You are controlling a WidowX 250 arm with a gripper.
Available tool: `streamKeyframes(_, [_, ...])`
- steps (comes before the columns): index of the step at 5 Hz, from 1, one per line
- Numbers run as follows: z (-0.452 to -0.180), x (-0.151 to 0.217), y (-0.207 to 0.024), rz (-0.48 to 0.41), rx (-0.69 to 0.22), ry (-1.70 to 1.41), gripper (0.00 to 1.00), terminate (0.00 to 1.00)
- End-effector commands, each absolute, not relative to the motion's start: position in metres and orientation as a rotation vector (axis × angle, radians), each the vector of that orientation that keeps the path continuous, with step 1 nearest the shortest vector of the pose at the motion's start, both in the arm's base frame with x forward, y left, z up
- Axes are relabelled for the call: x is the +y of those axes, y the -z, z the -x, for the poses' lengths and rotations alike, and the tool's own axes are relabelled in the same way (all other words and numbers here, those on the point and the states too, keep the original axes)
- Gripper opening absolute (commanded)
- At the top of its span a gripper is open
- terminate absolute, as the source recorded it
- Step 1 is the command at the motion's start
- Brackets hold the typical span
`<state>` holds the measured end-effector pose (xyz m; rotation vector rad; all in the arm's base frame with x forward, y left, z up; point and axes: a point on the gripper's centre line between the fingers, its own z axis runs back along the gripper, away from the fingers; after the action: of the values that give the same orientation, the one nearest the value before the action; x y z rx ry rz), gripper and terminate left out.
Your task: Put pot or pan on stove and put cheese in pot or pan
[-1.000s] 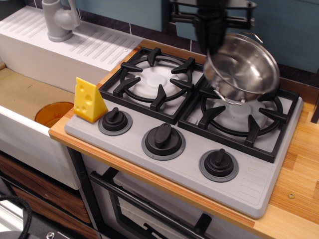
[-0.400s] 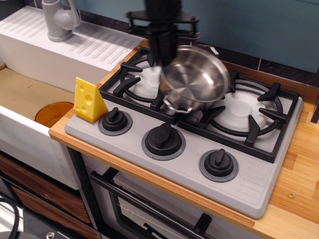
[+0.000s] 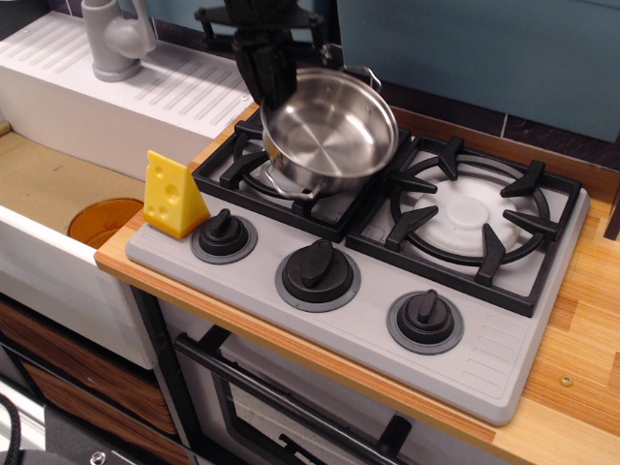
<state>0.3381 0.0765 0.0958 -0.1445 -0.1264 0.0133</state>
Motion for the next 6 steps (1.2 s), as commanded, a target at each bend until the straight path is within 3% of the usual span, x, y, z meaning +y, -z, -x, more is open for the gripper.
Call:
streamKeyframes(1, [-0.385, 0.104, -0.106, 0.143, -0.187, 0.059, 0.00, 0.00])
streamKeyframes(2, [-0.400, 0.110, -0.094, 0.138, -0.191, 0.069, 0.00, 0.00])
streamKeyframes(3, [-0.397, 0.107, -0.098, 0.104, -0.178, 0.061, 1.00, 0.00])
streamKeyframes(6, [-0.378, 0.079, -0.133, 0.084, -0.128, -0.002, 1.00, 0.00])
